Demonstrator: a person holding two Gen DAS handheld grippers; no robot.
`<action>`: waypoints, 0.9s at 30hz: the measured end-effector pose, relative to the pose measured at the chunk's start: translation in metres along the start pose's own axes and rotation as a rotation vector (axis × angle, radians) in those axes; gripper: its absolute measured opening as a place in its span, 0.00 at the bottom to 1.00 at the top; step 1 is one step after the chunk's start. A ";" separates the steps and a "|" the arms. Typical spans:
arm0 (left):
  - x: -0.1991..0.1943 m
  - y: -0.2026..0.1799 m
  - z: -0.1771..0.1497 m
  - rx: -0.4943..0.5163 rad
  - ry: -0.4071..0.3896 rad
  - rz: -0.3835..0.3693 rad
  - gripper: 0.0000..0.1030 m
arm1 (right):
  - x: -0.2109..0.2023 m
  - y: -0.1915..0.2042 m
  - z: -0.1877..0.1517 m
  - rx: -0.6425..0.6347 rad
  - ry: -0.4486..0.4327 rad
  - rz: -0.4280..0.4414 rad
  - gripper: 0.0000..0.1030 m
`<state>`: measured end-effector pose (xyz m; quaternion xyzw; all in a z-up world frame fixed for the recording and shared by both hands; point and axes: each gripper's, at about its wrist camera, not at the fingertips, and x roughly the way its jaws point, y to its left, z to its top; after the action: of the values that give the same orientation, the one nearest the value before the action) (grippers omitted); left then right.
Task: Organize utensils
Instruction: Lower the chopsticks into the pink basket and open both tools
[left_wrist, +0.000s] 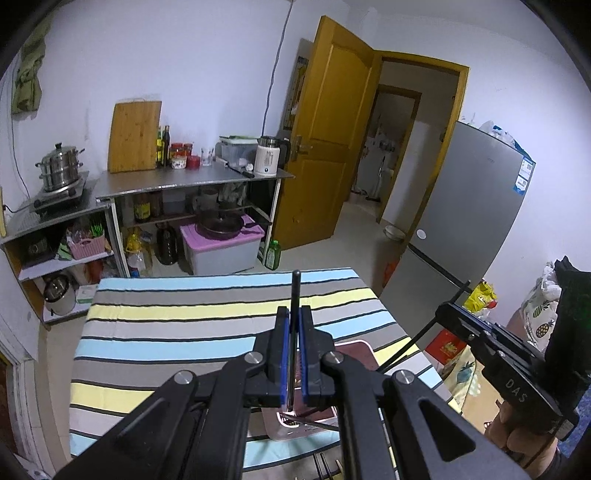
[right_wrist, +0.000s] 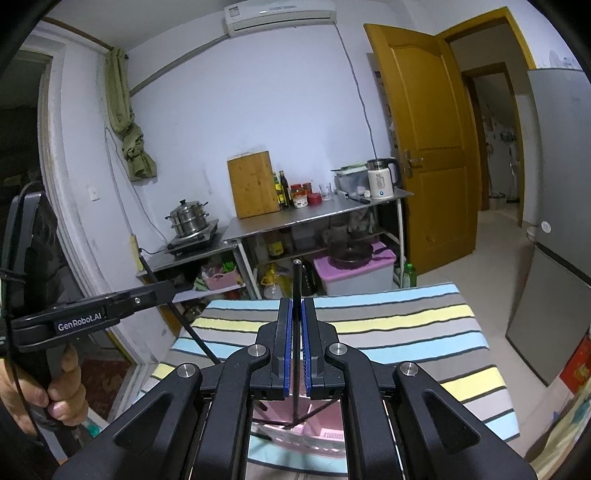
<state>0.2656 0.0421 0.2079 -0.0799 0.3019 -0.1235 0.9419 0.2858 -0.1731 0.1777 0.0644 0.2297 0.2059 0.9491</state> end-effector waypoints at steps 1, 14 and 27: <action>0.004 0.001 -0.001 -0.003 0.006 -0.001 0.05 | 0.002 -0.001 -0.001 0.002 0.004 0.000 0.04; 0.040 0.012 -0.028 -0.024 0.091 0.004 0.05 | 0.033 -0.006 -0.025 0.027 0.093 -0.004 0.04; 0.033 0.009 -0.032 0.009 0.053 0.016 0.22 | 0.038 -0.008 -0.032 0.032 0.132 -0.007 0.05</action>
<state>0.2745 0.0386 0.1625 -0.0701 0.3269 -0.1195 0.9349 0.3047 -0.1638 0.1317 0.0649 0.2952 0.2026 0.9315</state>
